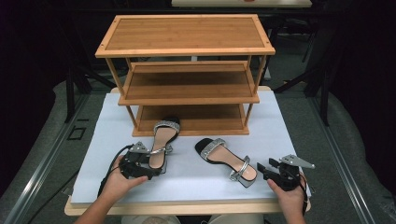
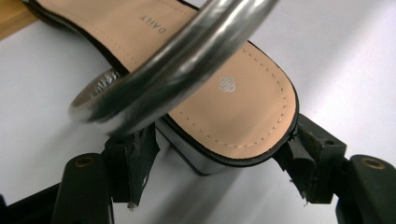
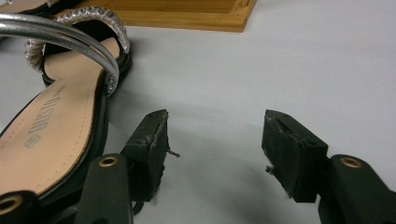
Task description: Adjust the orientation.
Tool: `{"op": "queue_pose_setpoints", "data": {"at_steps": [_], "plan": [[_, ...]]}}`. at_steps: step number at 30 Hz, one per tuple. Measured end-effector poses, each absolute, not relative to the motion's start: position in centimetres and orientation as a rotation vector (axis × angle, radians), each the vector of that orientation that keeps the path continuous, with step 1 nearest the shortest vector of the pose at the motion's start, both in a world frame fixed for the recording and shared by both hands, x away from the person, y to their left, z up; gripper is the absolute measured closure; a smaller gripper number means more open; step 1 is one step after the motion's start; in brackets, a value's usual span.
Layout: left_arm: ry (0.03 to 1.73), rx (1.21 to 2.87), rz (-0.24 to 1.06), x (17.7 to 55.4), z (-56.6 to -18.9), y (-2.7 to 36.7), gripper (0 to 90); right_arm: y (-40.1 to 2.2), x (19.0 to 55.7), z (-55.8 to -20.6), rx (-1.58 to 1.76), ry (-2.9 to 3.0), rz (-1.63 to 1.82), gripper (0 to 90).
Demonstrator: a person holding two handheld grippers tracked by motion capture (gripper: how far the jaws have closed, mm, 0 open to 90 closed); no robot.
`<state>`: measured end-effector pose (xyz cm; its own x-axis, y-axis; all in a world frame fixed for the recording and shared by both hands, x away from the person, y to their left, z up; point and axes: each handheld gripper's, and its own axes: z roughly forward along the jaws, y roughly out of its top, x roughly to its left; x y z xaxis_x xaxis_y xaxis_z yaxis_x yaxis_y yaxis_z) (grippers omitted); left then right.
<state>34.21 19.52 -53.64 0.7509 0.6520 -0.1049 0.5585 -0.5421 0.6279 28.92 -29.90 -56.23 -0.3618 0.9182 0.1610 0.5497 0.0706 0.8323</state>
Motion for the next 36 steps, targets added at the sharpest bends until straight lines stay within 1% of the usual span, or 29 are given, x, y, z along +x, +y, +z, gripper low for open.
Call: {"op": "queue_pose_setpoints", "data": {"at_steps": [1,4,12,18,22,25,31,36], "plan": [[0.887,2.306,0.216,34.2,-53.5,19.3,32.5,-29.9,28.9,-56.2,1.454,1.946,1.213,40.4],[0.876,2.326,0.212,34.3,-53.0,19.0,33.1,-29.9,28.9,-56.2,1.457,1.952,1.207,40.4],[0.878,2.266,0.197,35.6,-52.0,19.9,34.3,-30.0,28.8,-56.2,1.453,1.939,1.223,40.4],[0.891,2.274,0.181,37.7,-51.4,19.3,34.5,-29.9,28.9,-56.1,1.451,1.944,1.222,40.4],[0.914,2.244,0.173,39.1,-51.0,18.9,34.9,-30.0,28.9,-56.2,1.450,1.947,1.219,40.4],[0.919,2.288,0.197,40.1,-51.2,18.0,35.0,-30.1,28.9,-56.2,1.458,1.942,1.223,40.4],[0.957,2.248,0.211,41.8,-51.6,16.8,35.1,-30.4,28.9,-56.2,1.461,1.945,1.217,40.4],[0.972,2.259,0.229,42.9,-51.6,16.1,35.1,-30.5,28.9,-56.3,1.465,1.932,1.233,40.4]]}}
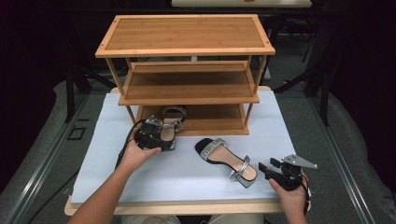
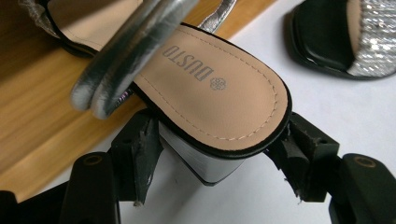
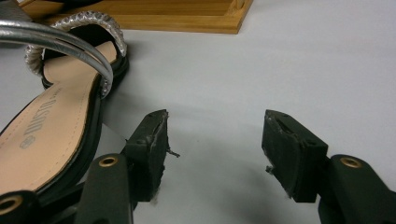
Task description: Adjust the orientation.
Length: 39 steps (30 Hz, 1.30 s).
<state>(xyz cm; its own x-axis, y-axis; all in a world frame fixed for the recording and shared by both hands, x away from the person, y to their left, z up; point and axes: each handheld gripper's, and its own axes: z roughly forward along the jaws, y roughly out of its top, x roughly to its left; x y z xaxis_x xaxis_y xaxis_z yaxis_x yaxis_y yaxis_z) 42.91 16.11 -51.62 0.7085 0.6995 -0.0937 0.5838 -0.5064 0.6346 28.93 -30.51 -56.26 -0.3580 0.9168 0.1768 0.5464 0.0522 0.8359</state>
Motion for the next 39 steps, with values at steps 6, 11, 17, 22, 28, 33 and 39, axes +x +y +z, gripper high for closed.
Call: {"op": "queue_pose_setpoints", "data": {"at_steps": [6,11,17,22,28,33,39], "plan": [[0.987,2.247,0.241,44.4,-51.6,15.5,35.2,-30.5,29.0,-56.3,1.463,1.936,1.233,40.4],[0.998,2.254,0.252,45.2,-51.6,15.2,35.2,-30.6,28.9,-56.2,1.460,1.934,1.238,40.4],[1.016,2.261,0.260,45.8,-52.2,14.8,35.3,-30.6,29.0,-56.3,1.458,1.939,1.238,40.4],[1.019,2.256,0.258,46.1,-52.3,14.9,35.2,-30.5,29.0,-56.3,1.458,1.942,1.241,40.4],[1.043,2.257,0.265,45.9,-52.2,14.8,35.4,-30.5,29.0,-56.2,1.453,1.942,1.243,40.4],[1.074,2.231,0.244,44.6,-52.0,15.2,37.8,-30.5,29.0,-56.3,1.454,1.952,1.241,39.3],[1.089,2.169,0.194,41.2,-52.0,16.4,39.2,-30.1,29.2,-56.1,1.441,1.984,1.214,37.0]]}}
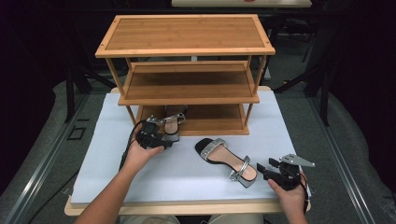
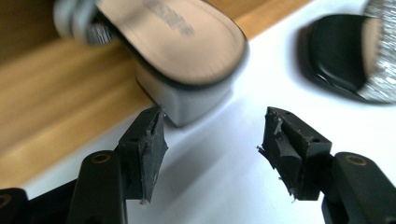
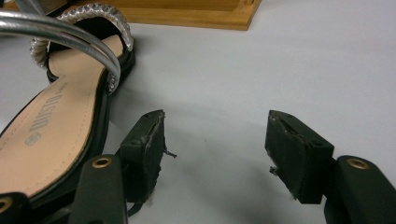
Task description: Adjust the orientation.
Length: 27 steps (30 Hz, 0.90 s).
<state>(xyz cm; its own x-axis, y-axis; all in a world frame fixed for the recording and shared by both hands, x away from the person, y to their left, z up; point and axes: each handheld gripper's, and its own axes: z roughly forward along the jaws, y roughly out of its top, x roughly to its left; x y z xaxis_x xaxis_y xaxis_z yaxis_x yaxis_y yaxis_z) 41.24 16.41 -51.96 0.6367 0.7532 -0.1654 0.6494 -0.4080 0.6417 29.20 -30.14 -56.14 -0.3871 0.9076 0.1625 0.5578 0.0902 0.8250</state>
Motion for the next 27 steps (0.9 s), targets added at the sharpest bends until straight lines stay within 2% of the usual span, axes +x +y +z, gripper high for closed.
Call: {"op": "queue_pose_setpoints", "data": {"at_steps": [3,12,15,17,21,27], "plan": [[1.049,2.154,0.160,38.5,-52.1,17.6,40.4,-30.0,29.1,-55.7,1.412,1.973,1.208,35.6],[1.078,2.095,0.194,32.7,-53.0,22.1,40.6,-29.1,28.6,-52.1,1.312,2.031,1.237,36.0],[1.093,2.062,0.223,32.1,-53.4,23.3,40.6,-28.2,28.7,-50.8,1.290,2.048,1.201,36.6],[1.146,2.009,0.192,31.7,-54.0,24.4,41.6,-27.3,29.4,-49.7,1.243,2.127,1.139,36.5],[1.141,2.052,0.236,31.7,-54.1,24.8,43.0,-26.4,30.2,-48.6,1.224,2.178,1.100,34.5],[1.171,2.057,0.229,31.9,-53.9,24.8,43.2,-24.7,32.3,-46.6,1.232,2.258,1.037,33.0]]}}
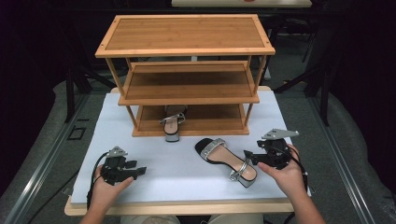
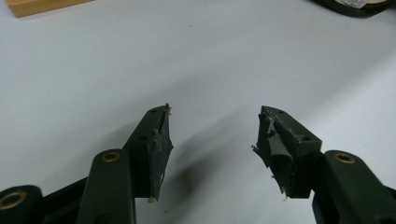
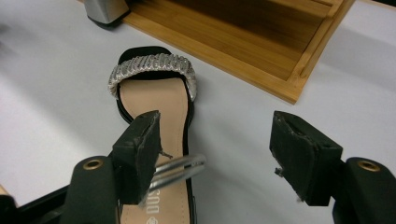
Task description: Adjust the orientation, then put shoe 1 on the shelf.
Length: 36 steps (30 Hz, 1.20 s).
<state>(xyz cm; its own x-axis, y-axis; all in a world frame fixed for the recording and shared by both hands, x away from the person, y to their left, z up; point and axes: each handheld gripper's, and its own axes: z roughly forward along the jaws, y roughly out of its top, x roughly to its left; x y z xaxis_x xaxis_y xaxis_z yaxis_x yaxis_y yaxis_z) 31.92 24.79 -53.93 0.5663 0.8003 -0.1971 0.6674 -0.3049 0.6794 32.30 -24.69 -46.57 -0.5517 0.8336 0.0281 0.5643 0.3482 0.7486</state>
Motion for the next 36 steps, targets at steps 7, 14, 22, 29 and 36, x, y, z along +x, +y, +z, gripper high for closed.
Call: {"op": "queue_pose_setpoints", "data": {"at_steps": [7,14,22,29,36], "plan": [[1.157,2.084,0.190,31.7,-54.1,25.1,36.6,-23.2,33.8,-46.2,1.220,2.355,0.931,32.0],[1.174,2.118,0.248,31.7,-54.5,24.8,44.2,-20.9,34.9,-45.9,1.162,2.476,0.838,34.3],[1.190,2.121,0.317,31.6,-54.4,24.4,43.4,-19.0,35.4,-46.5,1.119,2.574,0.727,39.1],[1.211,2.114,0.309,31.6,-54.6,24.5,43.1,-17.5,36.0,-47.4,1.092,2.649,0.623,37.6],[1.243,2.086,0.311,31.6,-54.7,24.8,41.8,-17.1,36.5,-47.8,1.141,2.703,0.549,33.8]]}}
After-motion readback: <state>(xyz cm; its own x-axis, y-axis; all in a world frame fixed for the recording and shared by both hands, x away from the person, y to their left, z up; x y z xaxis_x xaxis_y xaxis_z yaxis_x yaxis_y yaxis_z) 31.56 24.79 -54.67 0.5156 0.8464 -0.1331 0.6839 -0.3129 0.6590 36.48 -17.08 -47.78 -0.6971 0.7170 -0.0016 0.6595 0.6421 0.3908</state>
